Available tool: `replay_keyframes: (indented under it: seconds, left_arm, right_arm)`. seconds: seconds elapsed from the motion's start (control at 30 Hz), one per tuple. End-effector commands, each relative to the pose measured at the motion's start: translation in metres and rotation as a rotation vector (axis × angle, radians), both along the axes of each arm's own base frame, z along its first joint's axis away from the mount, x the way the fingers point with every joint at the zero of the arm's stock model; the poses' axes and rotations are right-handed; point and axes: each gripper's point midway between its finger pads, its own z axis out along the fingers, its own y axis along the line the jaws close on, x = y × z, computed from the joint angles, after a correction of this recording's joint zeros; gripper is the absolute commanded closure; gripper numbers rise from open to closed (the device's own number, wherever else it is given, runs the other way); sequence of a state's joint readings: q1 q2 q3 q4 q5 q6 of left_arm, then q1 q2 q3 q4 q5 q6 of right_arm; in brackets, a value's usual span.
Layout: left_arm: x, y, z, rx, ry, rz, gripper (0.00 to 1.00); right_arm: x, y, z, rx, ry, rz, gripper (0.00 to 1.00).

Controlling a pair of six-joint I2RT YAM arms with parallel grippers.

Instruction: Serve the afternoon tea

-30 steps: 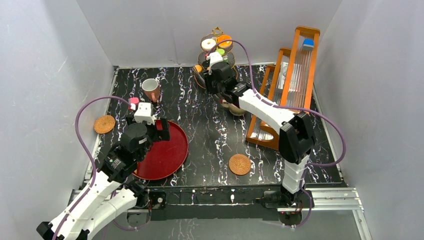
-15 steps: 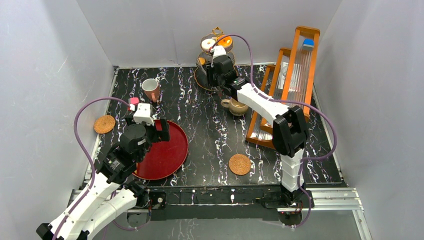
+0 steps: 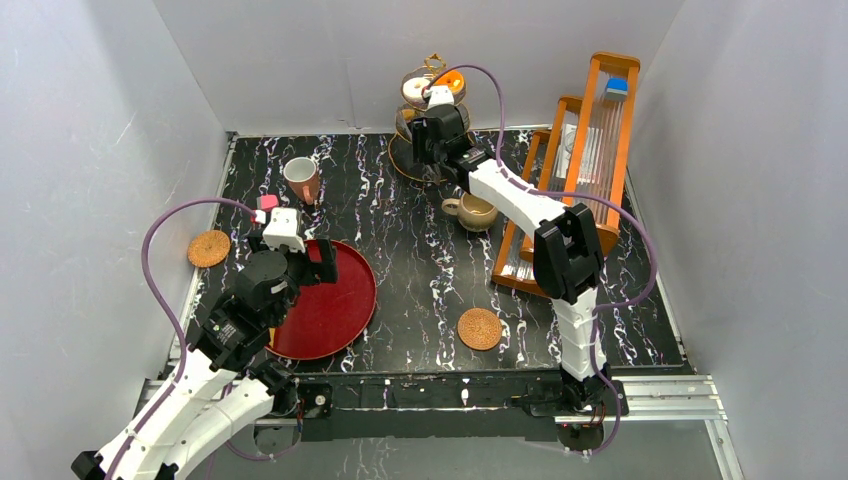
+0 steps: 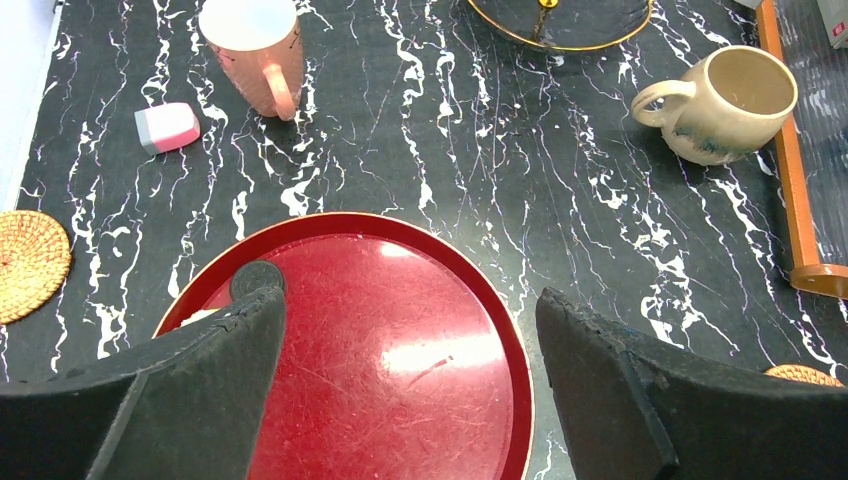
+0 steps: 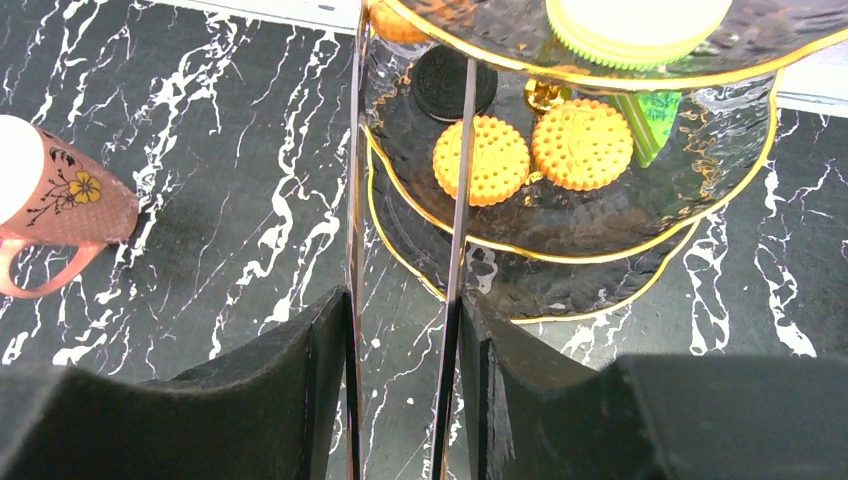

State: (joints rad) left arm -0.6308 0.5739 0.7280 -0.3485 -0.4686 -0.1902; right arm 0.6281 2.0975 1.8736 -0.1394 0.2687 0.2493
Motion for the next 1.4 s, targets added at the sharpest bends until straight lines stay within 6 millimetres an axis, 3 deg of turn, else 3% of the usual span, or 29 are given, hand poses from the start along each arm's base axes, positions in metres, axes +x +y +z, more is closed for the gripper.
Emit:
replay_keyframes:
  seconds: [0.0, 0.57, 0.8, 1.13, 1.37]
  left_arm:
    - [-0.001, 0.002, 0.002, 0.002, -0.015, 0.005, 0.07]
    - [0.0, 0.003, 0.002, 0.006, -0.014, 0.01, 0.07]
    - [0.0, 0.005, 0.002, 0.007, -0.018, 0.02, 0.07]
    - [-0.001, 0.011, 0.005, 0.002, -0.032, 0.051, 0.07]
    - [-0.003, 0.022, 0.01, -0.001, -0.059, 0.102, 0.07]
  right_arm:
    - [0.017, 0.001, 0.052, 0.082, -0.121, -0.034, 0.49]
    - [-0.003, -0.005, 0.06, 0.055, -0.112, 0.023, 0.49]
    - [-0.025, -0.001, 0.067, 0.064, -0.099, 0.117, 0.5]
    - [-0.08, 0.008, 0.062, 0.075, -0.048, 0.289, 0.52]
    - [-0.158, 0.035, 0.052, 0.068, -0.004, 0.518, 0.52]
